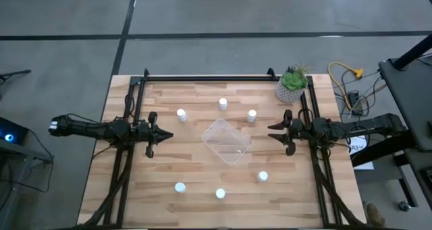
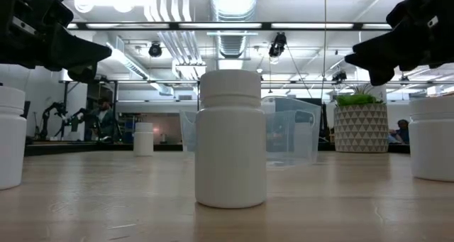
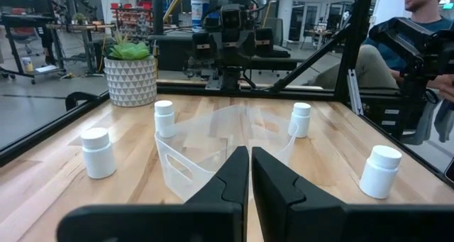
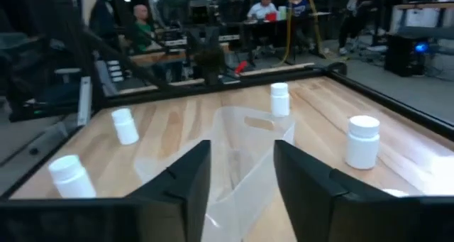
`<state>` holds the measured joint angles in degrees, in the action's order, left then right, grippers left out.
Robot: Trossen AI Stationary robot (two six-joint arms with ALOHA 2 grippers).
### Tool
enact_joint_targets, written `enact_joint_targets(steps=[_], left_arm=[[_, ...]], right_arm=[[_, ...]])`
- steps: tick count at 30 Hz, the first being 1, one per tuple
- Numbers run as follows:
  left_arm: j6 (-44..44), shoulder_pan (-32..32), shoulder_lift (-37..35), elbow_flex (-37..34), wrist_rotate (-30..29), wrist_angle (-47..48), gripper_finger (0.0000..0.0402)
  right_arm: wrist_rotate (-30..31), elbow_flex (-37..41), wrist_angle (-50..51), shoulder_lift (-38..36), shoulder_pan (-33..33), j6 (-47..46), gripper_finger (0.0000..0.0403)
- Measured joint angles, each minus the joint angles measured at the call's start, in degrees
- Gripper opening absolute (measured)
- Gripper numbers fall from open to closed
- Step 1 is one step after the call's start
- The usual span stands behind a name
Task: Pick and place pill bottles into a basket
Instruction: Put the white pill bottle into the transparent bin
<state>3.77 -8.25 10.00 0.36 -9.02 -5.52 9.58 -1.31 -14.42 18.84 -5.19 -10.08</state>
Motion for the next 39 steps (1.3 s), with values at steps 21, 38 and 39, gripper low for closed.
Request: enact_joint_targets(steps=[21, 38, 39], left_arm=[[0.04, 0.0, 0.0, 0.0, -0.01, 0.0, 0.0], [0.09, 0.0, 0.0, 0.0, 0.0, 0.03, 0.0], [0.09, 0.0, 0.04, 0.0, -0.01, 0.03, 0.0]], right_arm=[[13.58, -37.42, 43.02, 17.44, 0.0, 7.21, 0.0217], [14.64, -38.84, 36.12, 24.92, -0.03, 14.61, 0.0235], [14.63, -38.85, 34.9, 25.07, -0.04, 14.75, 0.0234]])
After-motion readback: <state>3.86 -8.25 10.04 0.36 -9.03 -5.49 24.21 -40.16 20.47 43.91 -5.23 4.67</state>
